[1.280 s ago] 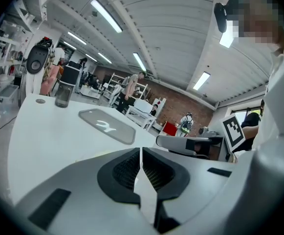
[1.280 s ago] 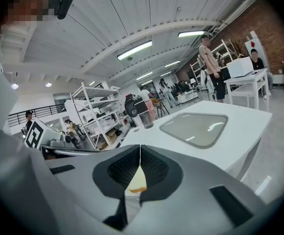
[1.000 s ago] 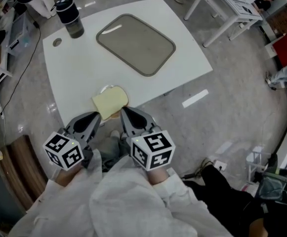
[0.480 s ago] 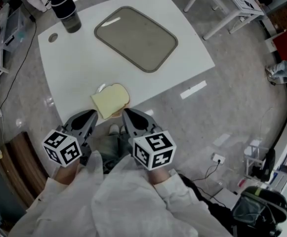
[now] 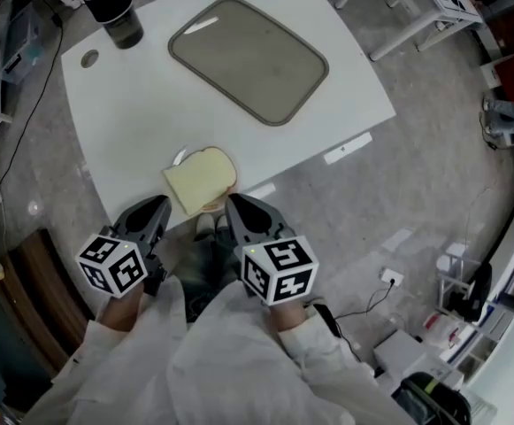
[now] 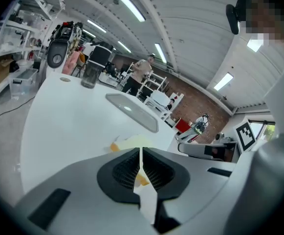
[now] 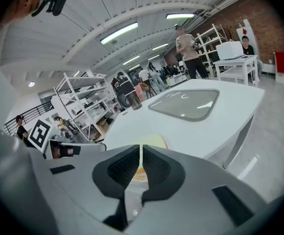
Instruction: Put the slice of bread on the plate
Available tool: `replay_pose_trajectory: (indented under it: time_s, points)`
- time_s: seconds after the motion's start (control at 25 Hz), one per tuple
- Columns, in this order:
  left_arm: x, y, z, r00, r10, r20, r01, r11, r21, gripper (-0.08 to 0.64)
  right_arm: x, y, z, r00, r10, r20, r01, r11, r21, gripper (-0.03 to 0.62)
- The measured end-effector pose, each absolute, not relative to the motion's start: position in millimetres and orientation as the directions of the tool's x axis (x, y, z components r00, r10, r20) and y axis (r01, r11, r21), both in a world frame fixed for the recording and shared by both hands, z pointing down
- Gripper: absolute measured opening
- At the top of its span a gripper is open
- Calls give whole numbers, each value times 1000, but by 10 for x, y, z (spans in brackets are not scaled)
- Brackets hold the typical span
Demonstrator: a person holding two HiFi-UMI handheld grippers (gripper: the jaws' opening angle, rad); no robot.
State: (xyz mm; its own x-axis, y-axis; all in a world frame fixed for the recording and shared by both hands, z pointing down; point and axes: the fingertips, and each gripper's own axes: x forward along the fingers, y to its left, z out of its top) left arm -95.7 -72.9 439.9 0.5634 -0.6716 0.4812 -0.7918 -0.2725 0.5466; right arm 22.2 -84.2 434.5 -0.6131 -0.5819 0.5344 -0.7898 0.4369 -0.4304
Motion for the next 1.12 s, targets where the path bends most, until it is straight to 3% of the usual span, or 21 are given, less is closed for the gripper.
replay_pose_trajectory:
  time_s: [0.64, 0.84, 1.12]
  points:
    - [-1014, -855, 4833, 547, -600, 584, -814, -220, 537, 26, 305, -902, 4718, -577, -554, 600, -816, 367, -446, 16]
    - [-1041, -851, 4917, 549, -588, 594, -798, -158, 582, 81, 319, -920, 4796, -574, -547, 609, -818, 353, -454, 17]
    - [-979, -849, 4985, 581, -563, 588, -755, -102, 648, 94, 369, -908, 4921, -553, -538, 636, -833, 327, -447, 18]
